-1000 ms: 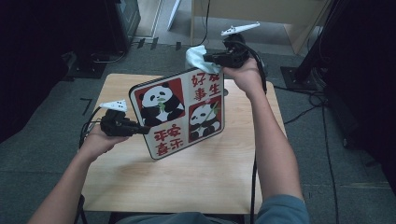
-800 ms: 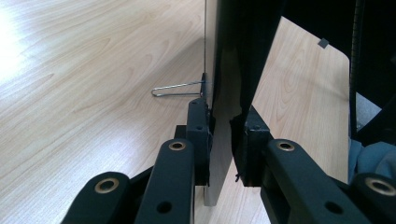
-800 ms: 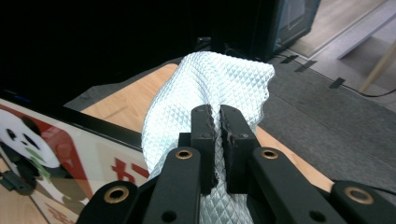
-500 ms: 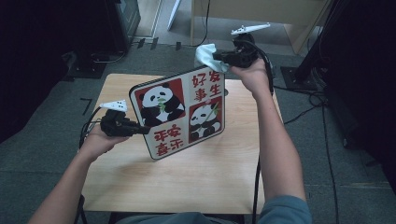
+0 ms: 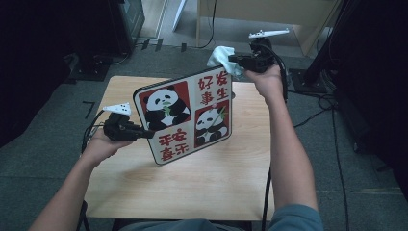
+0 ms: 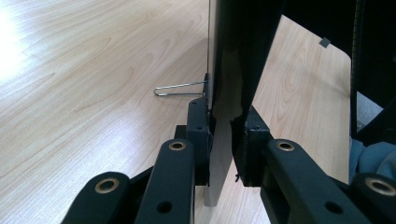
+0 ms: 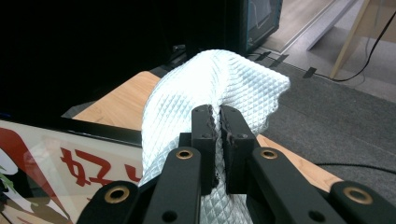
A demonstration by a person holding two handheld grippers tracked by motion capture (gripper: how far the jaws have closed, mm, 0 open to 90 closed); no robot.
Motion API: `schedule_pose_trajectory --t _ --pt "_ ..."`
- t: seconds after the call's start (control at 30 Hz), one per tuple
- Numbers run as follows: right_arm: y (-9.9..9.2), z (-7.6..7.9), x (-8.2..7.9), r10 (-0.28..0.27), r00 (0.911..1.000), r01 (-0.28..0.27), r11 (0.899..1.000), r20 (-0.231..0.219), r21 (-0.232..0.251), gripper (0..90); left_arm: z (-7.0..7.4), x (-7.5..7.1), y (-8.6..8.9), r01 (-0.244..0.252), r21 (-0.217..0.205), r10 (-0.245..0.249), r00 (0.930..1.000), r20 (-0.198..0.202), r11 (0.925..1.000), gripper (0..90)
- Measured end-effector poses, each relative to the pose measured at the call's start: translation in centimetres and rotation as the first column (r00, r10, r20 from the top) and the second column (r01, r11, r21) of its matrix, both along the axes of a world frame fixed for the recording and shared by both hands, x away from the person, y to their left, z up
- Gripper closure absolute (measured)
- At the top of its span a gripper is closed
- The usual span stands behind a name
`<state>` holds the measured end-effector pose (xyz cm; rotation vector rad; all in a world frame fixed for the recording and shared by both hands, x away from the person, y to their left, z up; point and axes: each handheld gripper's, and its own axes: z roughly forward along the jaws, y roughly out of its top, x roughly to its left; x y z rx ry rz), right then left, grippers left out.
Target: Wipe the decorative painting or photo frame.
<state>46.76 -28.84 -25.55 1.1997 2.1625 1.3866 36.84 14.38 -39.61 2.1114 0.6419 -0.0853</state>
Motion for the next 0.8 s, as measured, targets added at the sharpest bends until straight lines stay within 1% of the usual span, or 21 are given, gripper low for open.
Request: schedule_pose_trajectory --t 0.1,0.23,0.33,0.5,0.63,0.8 --pt "-0.3 -0.2 -0.1 -0.006 1.0000 0.006 1.000 -0.005 0.001 85.7 0.0 0.0 0.0 -0.003 0.002 0.003 1.0000 0.000 1.0000 79.3" --pt "-0.8 -0.7 -0.2 -0.018 0.9997 0.018 1.000 -0.019 -0.018 85.8 0.0 0.0 0.0 -0.004 0.002 0.004 1.0000 0.000 1.0000 79.4" --pt "-1.1 -1.3 -0.3 -0.030 0.9987 0.028 0.999 -0.043 -0.028 85.9 0.0 0.0 0.0 -0.005 0.002 0.005 1.0000 -0.002 1.0000 79.3" --pt "-1.3 -2.8 -0.5 -0.029 0.9970 0.026 0.999 -0.072 -0.045 86.0 0.0 0.0 0.0 -0.006 0.001 0.006 1.0000 -0.002 1.0000 79.4" --pt "-1.6 -3.7 -0.9 -0.030 0.9970 0.029 0.999 -0.071 -0.017 86.1 0.0 0.0 0.0 -0.007 0.002 0.007 1.0000 -0.004 1.0000 79.4" --pt "-1.9 -4.7 -1.1 -0.024 0.9958 0.023 1.000 -0.089 -0.004 86.0 0.0 0.0 0.0 -0.009 0.002 0.009 1.0000 -0.003 1.0000 79.4"
